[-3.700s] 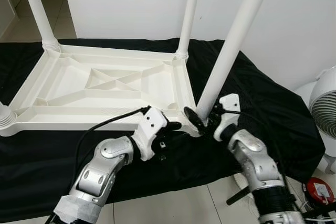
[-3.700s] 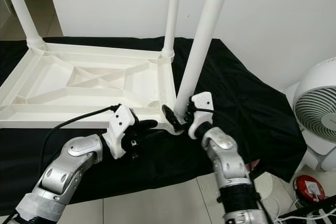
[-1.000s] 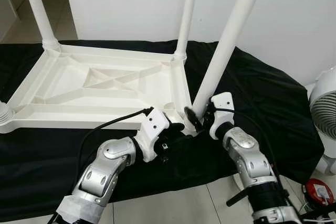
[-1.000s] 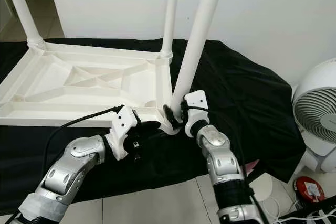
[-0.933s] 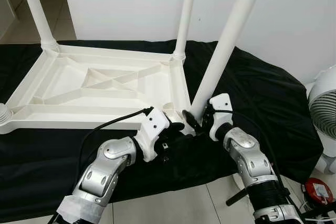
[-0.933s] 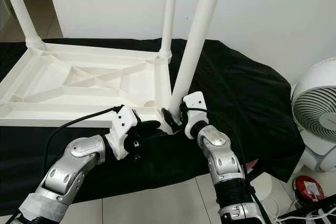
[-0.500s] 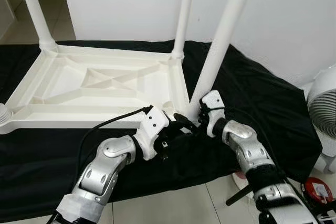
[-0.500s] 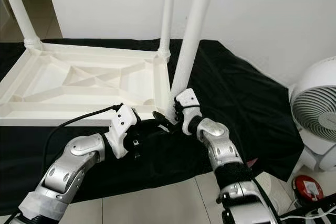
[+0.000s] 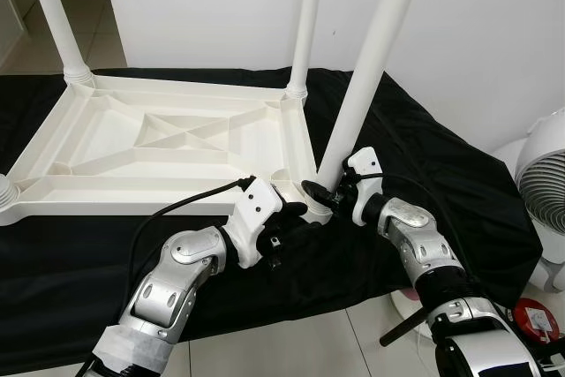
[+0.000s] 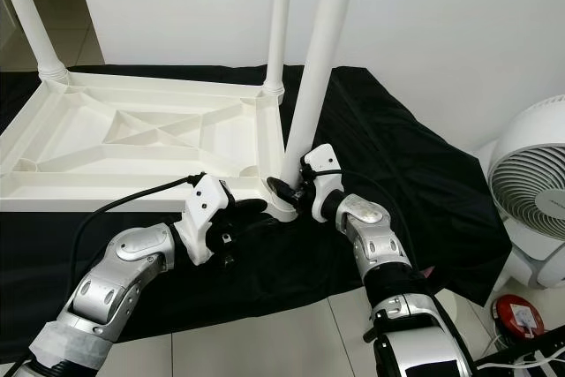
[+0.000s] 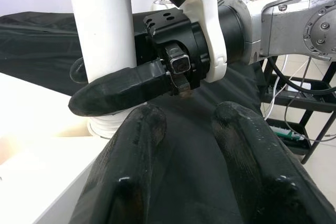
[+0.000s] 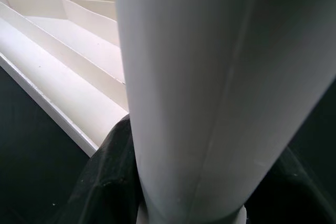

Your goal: Building children table

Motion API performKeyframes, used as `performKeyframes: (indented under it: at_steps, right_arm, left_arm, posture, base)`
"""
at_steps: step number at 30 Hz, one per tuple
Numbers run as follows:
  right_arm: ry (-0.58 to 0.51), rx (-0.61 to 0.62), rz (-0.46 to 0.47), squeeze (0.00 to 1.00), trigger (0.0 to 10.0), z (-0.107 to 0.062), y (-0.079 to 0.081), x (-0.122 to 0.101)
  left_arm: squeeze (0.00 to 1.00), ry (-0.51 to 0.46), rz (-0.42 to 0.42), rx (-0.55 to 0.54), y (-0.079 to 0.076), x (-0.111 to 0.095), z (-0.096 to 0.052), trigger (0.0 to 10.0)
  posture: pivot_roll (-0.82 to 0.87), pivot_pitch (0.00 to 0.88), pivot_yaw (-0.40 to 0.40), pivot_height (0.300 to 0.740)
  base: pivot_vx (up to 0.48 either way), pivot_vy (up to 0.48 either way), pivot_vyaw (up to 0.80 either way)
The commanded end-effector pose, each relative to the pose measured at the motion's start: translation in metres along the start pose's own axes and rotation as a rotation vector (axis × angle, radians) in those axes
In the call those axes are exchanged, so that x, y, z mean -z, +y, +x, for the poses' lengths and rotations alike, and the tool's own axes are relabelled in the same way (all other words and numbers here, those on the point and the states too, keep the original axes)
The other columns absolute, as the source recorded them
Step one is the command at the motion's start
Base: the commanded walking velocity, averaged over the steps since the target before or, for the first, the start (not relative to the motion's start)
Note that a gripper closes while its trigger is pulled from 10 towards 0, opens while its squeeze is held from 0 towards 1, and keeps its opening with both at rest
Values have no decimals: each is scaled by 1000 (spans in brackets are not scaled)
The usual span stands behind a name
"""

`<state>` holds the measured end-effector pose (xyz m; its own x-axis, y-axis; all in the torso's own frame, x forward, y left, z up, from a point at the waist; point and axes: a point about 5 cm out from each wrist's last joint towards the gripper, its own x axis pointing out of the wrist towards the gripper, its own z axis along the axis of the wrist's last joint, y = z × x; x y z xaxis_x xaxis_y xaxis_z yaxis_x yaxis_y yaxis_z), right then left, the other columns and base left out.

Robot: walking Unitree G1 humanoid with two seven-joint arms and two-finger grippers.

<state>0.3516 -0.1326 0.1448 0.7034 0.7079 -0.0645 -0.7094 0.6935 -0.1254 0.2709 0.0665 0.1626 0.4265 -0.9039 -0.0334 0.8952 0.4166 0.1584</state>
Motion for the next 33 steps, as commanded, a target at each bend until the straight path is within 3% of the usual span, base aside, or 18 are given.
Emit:
performKeyframes:
  at_steps: [1, 2, 3, 10, 17, 21, 23, 29, 33]
  right_arm:
    - [50, -10, 11, 0, 0, -4, 3, 15]
    - [50, -10, 11, 0, 0, -4, 3, 15]
    - [43, 12, 13, 0, 10000, -6, 1, 15]
    - [-12, 140, 27, 0, 10000, -9, -2, 12]
    - [-21, 307, 66, 0, 10000, -3, 13, 11]
    - [-4, 453, 98, 0, 10000, 3, 20, 13]
    - [-5, 601, 128, 0, 10000, 9, 27, 11]
    - [-49, 605, 124, 0, 10000, 20, 43, -1]
    - [-37, 618, 129, 0, 10000, 15, 41, 0]
  left_arm:
    - [0, -6, 1, -38, 1, 0, 2, 10000]
    - [0, -6, 1, -38, 1, 0, 2, 10000]
    - [0, -5, 0, -36, 1, 0, 3, 10000]
    - [0, -4, -3, -34, 1, 0, 3, 10000]
    - [0, -4, -9, -31, -2, 1, 3, 10000]
    - [0, -5, -13, -24, -4, 2, 4, 10000]
    - [0, -8, -17, -14, -5, 2, 6, 10000]
    - [0, -13, -17, -2, -7, 1, 8, 10000]
    - [0, -12, -12, -3, -5, 1, 8, 10000]
  posture:
    - [36, 39, -81, 740]
    - [36, 39, -81, 740]
    - [34, 43, -81, 740]
    - [32, 49, -85, 740]
    - [30, 54, -88, 740]
    - [26, 53, -91, 740]
    - [22, 51, -90, 740]
    - [19, 40, -88, 740]
    - [24, 31, -91, 740]
  base:
    - [0, 0, 0]
    - [0, 0, 0]
    - [0, 0, 0]
    - [0, 0, 0]
    - [0, 0, 0]
    - [0, 0, 0]
    - [0, 0, 0]
    - [0, 0, 0]
    - [0, 0, 0]
